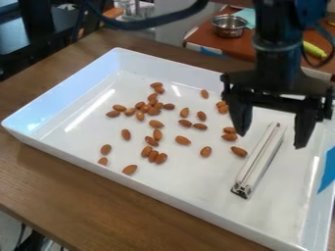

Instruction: Sweep into pile

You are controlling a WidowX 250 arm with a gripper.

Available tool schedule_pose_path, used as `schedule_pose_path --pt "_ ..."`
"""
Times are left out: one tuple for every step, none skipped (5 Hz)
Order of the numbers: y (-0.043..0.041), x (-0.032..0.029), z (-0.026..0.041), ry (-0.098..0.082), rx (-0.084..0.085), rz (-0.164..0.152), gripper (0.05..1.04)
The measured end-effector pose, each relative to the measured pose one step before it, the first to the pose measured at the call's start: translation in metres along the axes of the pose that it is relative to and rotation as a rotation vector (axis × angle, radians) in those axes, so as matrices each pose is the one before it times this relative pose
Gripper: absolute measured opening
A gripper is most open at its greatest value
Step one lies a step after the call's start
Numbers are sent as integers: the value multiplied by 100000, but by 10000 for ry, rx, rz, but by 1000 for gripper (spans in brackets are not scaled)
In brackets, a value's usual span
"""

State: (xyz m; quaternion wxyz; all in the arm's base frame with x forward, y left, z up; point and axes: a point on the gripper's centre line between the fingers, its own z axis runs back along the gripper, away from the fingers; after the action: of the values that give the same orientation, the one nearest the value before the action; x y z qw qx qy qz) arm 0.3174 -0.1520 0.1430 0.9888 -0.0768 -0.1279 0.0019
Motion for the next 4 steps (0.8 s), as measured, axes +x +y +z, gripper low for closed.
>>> schedule_pose_path --pt "-56 -106 -3051 -595 751 -189 1000" --pt "-146 311 -543 -392 283 -116 1000" --pt "282 106 -832 -54 261 -33 993" --pt "190 -237 -1039 145 233 2 937"
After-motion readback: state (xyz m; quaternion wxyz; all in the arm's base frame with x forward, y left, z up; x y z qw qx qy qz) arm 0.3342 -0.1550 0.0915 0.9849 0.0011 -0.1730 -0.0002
